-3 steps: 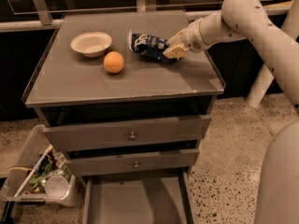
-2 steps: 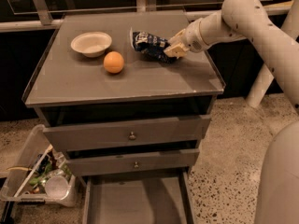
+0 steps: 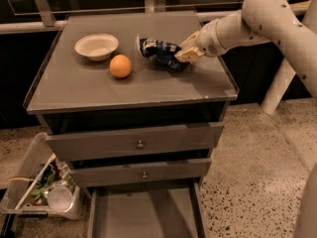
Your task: Place blue chip bag into bottom drawer
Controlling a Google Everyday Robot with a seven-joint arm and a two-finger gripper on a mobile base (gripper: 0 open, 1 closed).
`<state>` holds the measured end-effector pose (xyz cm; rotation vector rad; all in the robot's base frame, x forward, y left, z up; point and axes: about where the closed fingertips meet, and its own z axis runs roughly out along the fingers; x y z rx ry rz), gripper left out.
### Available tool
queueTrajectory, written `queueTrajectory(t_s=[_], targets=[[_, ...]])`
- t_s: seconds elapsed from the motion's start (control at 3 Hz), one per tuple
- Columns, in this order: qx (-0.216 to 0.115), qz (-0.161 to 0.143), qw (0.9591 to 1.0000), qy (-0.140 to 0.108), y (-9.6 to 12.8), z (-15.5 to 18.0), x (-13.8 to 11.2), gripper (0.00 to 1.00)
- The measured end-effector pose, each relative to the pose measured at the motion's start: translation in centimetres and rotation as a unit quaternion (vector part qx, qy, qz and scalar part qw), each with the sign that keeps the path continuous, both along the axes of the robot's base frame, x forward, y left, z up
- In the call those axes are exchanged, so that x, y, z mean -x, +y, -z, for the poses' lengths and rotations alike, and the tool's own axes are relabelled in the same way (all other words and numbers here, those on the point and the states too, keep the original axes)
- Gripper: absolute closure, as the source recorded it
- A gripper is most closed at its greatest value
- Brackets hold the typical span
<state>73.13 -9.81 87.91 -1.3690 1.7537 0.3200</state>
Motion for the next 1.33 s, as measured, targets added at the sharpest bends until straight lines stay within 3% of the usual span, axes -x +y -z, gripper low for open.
queueTrajectory(t_s=[0.67, 1.33], targets=[[0.005, -0.022, 0.9994, -0.026, 0.3, -3.1, 5.4, 1.0], [0.005, -0.005, 0.9978, -0.065, -2.6, -5.4, 10.7, 1.0]])
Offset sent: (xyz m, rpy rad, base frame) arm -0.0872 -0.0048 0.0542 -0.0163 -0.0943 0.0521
